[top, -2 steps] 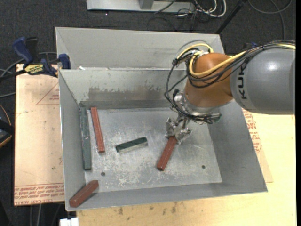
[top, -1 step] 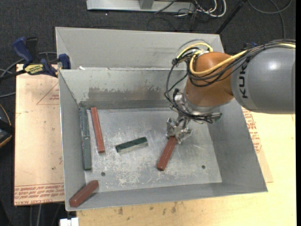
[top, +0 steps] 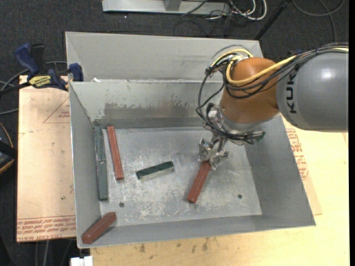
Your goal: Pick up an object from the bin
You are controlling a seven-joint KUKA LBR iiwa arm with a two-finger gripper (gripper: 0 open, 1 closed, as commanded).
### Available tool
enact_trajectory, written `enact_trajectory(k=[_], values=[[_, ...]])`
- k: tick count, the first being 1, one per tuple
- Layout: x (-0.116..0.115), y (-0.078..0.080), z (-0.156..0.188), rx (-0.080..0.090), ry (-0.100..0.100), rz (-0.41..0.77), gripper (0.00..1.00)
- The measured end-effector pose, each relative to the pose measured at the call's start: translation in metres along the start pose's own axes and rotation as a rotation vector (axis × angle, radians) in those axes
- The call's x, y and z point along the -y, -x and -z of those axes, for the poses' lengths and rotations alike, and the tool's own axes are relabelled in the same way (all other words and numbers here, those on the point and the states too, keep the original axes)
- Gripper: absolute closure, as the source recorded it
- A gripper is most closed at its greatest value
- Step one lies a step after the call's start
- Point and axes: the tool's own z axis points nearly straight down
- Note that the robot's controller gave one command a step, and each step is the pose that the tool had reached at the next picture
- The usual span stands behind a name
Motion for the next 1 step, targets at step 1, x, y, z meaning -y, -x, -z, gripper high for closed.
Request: enact_trajectory(k=[1], values=[[-0.0015,-0.0008,0.0178,-0.006,0.009,-0.002,1.00]])
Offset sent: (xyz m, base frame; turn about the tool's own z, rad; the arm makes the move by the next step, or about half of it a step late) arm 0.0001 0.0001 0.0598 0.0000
